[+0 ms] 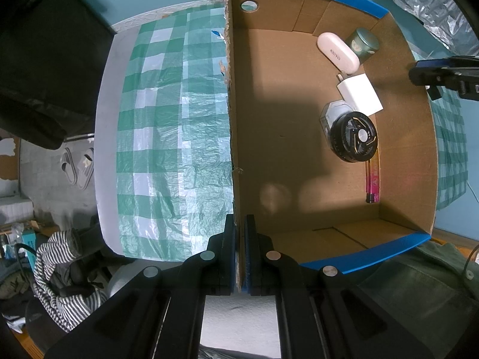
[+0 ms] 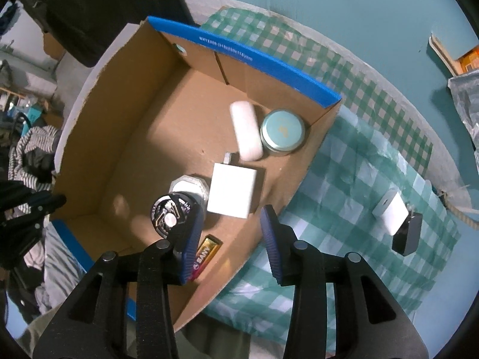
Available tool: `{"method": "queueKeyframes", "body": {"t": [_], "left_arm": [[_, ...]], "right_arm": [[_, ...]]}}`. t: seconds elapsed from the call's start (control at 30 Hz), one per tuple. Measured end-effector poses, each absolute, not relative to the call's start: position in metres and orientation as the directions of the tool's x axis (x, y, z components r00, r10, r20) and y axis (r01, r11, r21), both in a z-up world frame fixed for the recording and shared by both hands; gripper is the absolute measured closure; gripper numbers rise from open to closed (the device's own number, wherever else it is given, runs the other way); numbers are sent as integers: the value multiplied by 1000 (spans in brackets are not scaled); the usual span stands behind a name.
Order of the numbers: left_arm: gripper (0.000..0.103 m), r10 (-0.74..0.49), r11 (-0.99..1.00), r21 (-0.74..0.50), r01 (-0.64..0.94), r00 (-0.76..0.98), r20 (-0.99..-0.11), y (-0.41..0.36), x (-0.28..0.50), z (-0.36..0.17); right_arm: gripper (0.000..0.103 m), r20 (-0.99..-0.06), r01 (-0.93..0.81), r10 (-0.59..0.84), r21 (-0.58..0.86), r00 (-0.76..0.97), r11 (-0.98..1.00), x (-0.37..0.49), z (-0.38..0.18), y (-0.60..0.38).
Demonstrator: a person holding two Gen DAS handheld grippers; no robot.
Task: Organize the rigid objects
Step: 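Move the right tool back to the table and grasp the white cube charger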
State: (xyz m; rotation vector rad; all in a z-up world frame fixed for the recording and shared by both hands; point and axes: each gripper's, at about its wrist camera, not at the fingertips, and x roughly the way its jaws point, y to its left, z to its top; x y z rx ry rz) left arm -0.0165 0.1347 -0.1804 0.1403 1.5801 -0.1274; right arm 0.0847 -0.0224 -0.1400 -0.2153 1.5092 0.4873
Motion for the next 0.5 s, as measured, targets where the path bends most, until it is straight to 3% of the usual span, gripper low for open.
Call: {"method": "queueKeyframes", "body": {"t": [0.5], "left_arm": [[99,13,987,10,162,-12,-1000,136,-18,-179]], "right_arm": [[49,-994,-358,106,87,35,930,111,-133,-107]]}}
